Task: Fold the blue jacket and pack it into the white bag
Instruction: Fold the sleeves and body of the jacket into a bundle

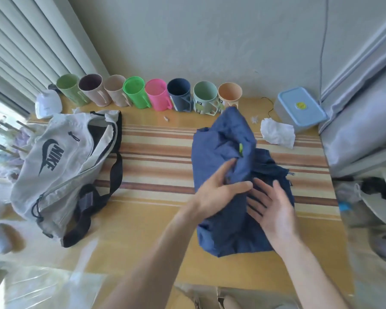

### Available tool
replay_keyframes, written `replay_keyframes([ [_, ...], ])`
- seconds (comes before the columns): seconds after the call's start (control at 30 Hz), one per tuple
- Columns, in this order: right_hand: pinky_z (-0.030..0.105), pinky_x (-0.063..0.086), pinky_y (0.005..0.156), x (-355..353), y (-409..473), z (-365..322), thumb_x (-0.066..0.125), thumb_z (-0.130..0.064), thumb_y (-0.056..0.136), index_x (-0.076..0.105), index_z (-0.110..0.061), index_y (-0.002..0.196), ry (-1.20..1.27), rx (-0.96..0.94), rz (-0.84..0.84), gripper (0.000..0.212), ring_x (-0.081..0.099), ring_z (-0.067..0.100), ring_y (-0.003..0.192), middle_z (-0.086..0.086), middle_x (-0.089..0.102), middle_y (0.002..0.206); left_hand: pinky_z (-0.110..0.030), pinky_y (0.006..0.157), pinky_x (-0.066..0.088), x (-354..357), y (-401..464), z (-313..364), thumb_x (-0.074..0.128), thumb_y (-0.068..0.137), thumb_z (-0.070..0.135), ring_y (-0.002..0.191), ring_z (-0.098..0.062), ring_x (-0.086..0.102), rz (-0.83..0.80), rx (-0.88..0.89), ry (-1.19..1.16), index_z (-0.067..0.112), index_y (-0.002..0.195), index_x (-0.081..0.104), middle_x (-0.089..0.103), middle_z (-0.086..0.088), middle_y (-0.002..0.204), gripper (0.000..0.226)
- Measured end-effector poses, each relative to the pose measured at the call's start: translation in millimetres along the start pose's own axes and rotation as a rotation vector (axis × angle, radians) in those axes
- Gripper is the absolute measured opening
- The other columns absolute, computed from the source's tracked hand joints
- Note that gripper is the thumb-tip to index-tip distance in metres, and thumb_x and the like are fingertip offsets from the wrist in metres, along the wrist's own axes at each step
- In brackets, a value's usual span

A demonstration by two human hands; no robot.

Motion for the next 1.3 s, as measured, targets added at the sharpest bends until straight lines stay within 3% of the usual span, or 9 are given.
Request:
replay_keyframes([
  [0.1,0.036,0.052,0.088,-61,-4,-34,0.042,-0.053,0.103,0.059,-0.016,0.14,-0.131,-0.07,0.269,0.055,0.067,0.026,0.11,0.01,0.069,0.126,-0.032,0.115,0.036,74,20,-4,0.052,0.093,0.061,0.139,-0.017,0.05,-0.251,0.03,0.217,0.047,0.151,0.043,0.051,0.01,0.153,0.06],
  [0.2,0.042,0.047,0.102,-91,1,-55,0.044,-0.047,0.104,0.056,-0.019,0.14,-0.628,-0.339,0.461,0.047,0.059,0.026,0.126,0.006,0.06,0.142,-0.042,0.109,0.043,81,31,-22,0.043,0.102,0.029,0.127,-0.026,0.057,0.041,0.391,0.738,0.023,0.141,0.06,0.062,-0.002,0.138,0.043],
  [0.3,0.037,0.034,0.119,-61,19,-43,0.041,-0.037,0.104,0.055,-0.021,0.144,-1.143,-0.755,0.195,0.045,0.041,0.017,0.146,-0.002,0.048,0.156,-0.051,0.125,0.026,62,41,-53,0.047,0.101,0.017,0.153,-0.033,0.031,0.379,0.545,1.026,0.018,0.149,0.05,0.041,-0.008,0.162,0.049],
  [0.47,0.046,0.027,0.125,-58,76,32,0.027,-0.049,0.105,0.024,-0.031,0.162,-1.846,-0.712,-0.202,0.059,0.006,0.019,0.16,-0.003,0.009,0.172,-0.052,0.122,0.032,46,77,-108,0.032,0.105,0.042,0.158,-0.026,0.02,0.128,0.44,1.279,0.025,0.161,0.032,0.024,-0.003,0.17,0.058],
  [0.77,0.051,0.019,0.126,-45,-5,57,0.06,-0.067,0.077,0.032,-0.016,0.16,-1.935,-0.836,-0.498,0.101,0.016,0.032,0.158,0.008,0.021,0.171,-0.04,0.106,0.048,39,90,-77,0.036,0.108,0.029,0.141,-0.024,0.047,0.075,0.539,1.069,0.028,0.157,0.037,0.045,0.001,0.16,0.05],
  [0.93,0.041,0.062,0.085,-51,19,47,0.055,-0.012,0.082,0.068,-0.021,0.112,-1.926,-0.723,-0.462,0.033,0.072,0.023,0.102,0.0,0.076,0.109,-0.039,0.102,0.047,-6,92,-62,0.073,0.086,0.024,0.126,-0.024,0.047,0.57,0.316,0.629,0.021,0.149,0.041,0.047,-0.002,0.141,0.071],
  [1.07,0.039,0.052,0.065,-8,50,-34,0.057,-0.028,0.084,0.061,-0.022,0.082,-1.832,-0.457,-0.5,0.008,0.066,0.024,0.076,-0.003,0.067,0.074,-0.043,0.103,0.047,-26,118,-84,0.087,0.071,0.033,0.126,-0.029,0.053,0.444,-0.087,0.338,0.014,0.143,0.039,0.057,-0.007,0.133,0.089],
  [1.2,0.035,0.029,0.051,49,105,-106,0.063,-0.027,0.088,0.04,-0.017,0.06,-1.753,-0.421,-0.439,0.038,0.044,0.021,0.056,-0.001,0.044,0.057,-0.03,0.081,0.055,-29,125,-82,0.072,0.057,0.049,0.098,-0.014,0.068,0.305,-0.073,0.205,0.019,0.117,0.058,0.071,0.009,0.104,0.068],
  [1.3,0.034,0.028,0.056,72,158,-114,0.065,-0.024,0.09,0.043,-0.014,0.062,-1.689,-0.264,-0.44,0.038,0.044,0.021,0.06,0.001,0.046,0.064,-0.016,0.069,0.054,-30,116,-78,0.069,0.079,0.023,0.086,-0.006,0.068,0.251,-0.025,0.101,0.021,0.117,0.064,0.072,0.012,0.093,0.038],
])
Point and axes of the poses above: each hand's wrist, its own y-axis towards the middle knuckle, its own x-axis out of the palm, z = x × y, the point moved 6 cm from there along y, towards the middle knuckle
